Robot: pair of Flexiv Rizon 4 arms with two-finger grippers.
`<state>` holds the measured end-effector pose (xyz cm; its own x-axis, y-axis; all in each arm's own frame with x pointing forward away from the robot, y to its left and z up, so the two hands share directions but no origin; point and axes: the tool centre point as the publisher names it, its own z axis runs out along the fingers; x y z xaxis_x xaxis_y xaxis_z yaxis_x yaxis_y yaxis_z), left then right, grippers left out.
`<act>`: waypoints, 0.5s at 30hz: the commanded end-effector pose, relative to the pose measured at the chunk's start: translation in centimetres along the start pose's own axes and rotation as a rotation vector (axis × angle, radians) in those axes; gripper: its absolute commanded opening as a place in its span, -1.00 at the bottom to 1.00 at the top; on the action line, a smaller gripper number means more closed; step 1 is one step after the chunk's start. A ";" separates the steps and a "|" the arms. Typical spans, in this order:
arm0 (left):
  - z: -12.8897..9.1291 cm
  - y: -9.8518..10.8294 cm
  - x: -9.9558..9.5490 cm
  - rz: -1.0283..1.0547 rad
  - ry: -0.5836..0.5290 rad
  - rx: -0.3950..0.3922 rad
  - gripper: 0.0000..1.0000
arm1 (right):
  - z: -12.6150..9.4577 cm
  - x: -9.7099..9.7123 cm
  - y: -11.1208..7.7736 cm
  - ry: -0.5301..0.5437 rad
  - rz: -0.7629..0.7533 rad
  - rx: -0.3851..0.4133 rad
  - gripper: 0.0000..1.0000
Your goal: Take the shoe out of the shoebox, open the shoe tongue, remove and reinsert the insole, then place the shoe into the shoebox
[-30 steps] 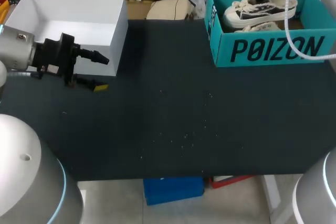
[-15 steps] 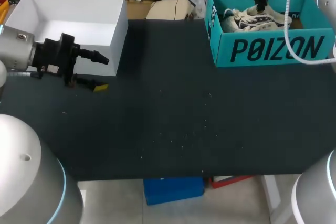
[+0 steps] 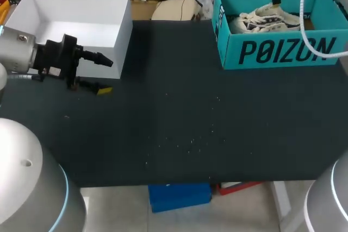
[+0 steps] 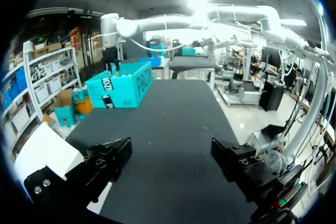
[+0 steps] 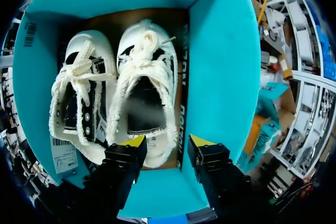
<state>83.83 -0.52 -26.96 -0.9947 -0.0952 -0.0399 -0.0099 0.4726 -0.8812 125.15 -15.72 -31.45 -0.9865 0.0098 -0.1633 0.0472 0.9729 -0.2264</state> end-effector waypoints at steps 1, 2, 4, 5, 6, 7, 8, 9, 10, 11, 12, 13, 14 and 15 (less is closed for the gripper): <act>0.1 0.1 0.0 0.001 -0.003 -0.002 1.00 | -5.5 3.4 -0.3 -0.036 0.017 0.021 -0.04; 0.1 0.1 0.0 0.001 -0.003 -0.002 1.00 | -6.0 3.8 -0.3 -0.041 0.026 0.026 -0.03; 0.1 0.1 0.0 0.001 -0.003 -0.002 1.00 | -7.5 4.7 0.0 -0.052 0.047 0.037 -0.02; 0.1 0.1 0.0 0.001 -0.003 -0.002 1.00 | -8.0 5.3 0.0 -0.057 0.060 0.042 -0.02; 0.1 0.1 0.0 0.001 -0.003 -0.002 1.00 | -8.6 5.8 0.2 -0.061 0.068 0.046 -0.01; 0.1 0.1 0.0 0.001 -0.003 -0.002 1.00 | -9.1 6.4 0.3 -0.065 0.083 0.049 -0.03; 0.1 0.1 0.0 0.001 -0.003 -0.002 1.00 | -9.8 7.0 0.5 -0.069 0.091 0.052 -0.03; 0.1 0.1 0.0 0.001 -0.003 -0.002 1.00 | -10.7 7.5 0.9 -0.077 0.105 0.054 -0.03; 0.1 0.1 0.0 0.001 -0.003 -0.002 1.00 | -11.4 8.1 1.2 -0.082 0.118 0.055 -0.03; 0.1 0.1 0.0 0.001 -0.003 -0.002 1.00 | -12.1 8.6 1.6 -0.089 0.130 0.055 -0.03; 0.1 0.1 0.0 0.001 -0.003 -0.002 1.00 | -12.8 9.2 1.9 -0.090 0.131 0.060 -0.02; 0.1 0.1 0.0 0.001 -0.003 -0.002 1.00 | -13.4 9.8 2.2 -0.094 0.143 0.062 -0.02; 0.1 0.1 0.0 0.001 -0.003 -0.002 1.00 | -14.0 10.4 2.6 -0.097 0.151 0.061 -0.02; 0.1 0.1 0.0 0.001 -0.003 -0.002 1.00 | -14.5 11.0 2.9 -0.097 0.152 0.062 -0.02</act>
<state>83.84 -0.52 -26.96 -0.9947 -0.0953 -0.0399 -0.0099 0.4726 -0.8812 119.38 -11.90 -24.51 -0.9675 0.1578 -0.1975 0.2048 0.9473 -0.2463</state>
